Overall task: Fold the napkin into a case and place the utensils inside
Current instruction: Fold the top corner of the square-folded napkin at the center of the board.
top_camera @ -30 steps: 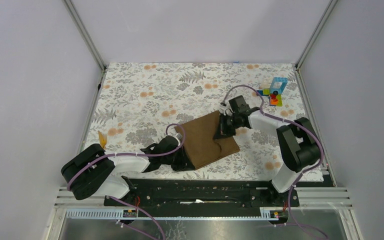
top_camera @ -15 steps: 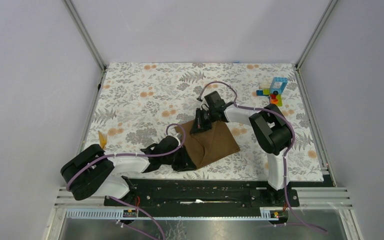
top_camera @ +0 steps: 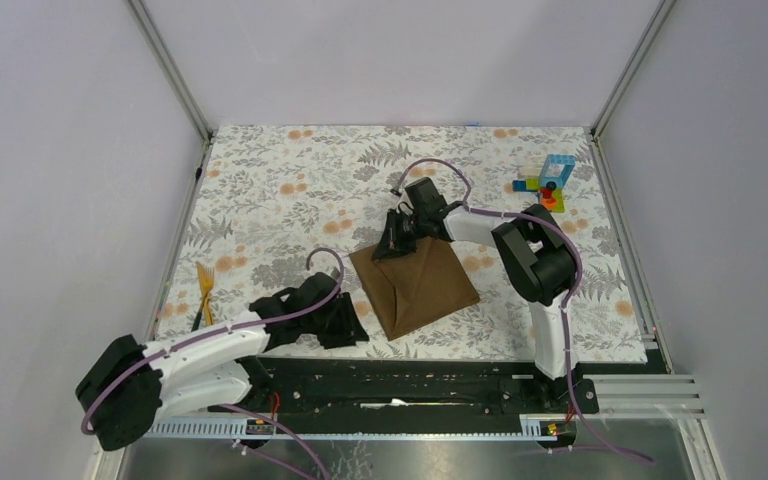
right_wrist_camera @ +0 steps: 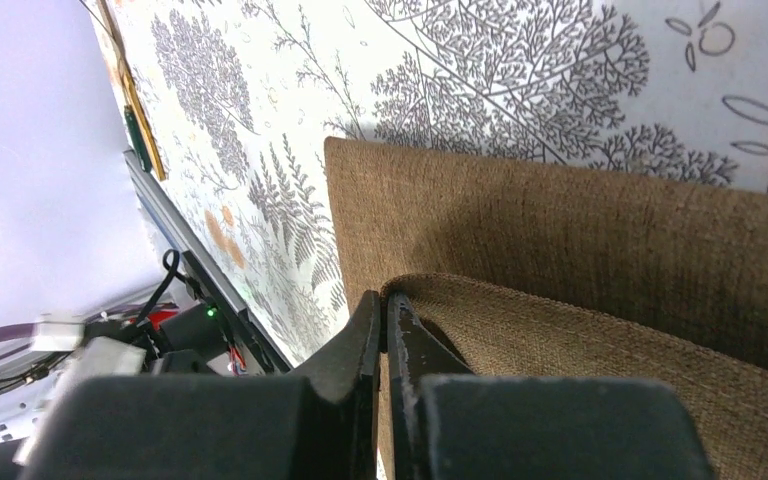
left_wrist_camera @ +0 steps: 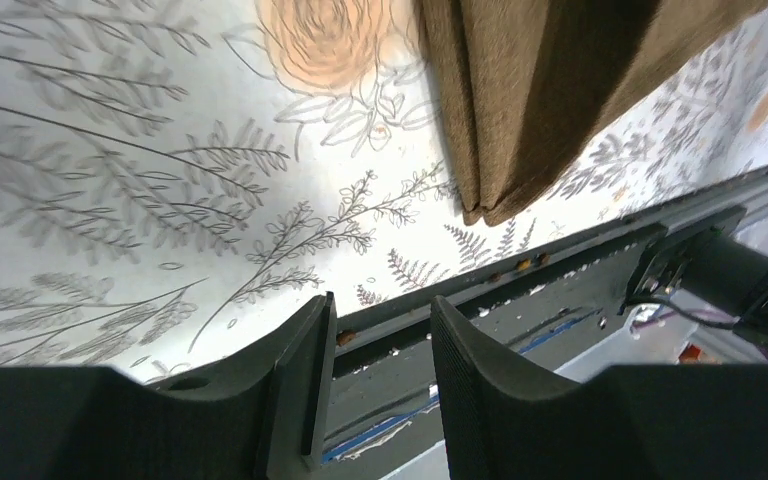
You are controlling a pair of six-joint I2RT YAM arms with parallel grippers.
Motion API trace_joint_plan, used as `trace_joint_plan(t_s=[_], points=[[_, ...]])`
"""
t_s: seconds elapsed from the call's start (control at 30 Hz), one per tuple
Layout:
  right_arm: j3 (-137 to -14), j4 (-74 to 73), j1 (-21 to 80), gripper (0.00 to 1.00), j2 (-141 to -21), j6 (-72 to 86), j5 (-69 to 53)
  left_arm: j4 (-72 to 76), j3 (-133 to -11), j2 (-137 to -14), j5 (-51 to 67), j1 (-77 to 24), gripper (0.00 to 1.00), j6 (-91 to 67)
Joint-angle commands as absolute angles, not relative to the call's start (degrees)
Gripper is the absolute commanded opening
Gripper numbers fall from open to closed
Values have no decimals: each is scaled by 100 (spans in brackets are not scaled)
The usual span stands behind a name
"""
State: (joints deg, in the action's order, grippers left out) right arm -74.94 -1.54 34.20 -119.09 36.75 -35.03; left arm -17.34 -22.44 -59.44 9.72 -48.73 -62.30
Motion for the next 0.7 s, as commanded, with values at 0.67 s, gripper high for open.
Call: trace_joint_plan(t_s=[0.67], points=[[-8251,343,3734,5,-12595,4174,-3780,-3272,-3059,-4701,20,-4157,47,-5924]])
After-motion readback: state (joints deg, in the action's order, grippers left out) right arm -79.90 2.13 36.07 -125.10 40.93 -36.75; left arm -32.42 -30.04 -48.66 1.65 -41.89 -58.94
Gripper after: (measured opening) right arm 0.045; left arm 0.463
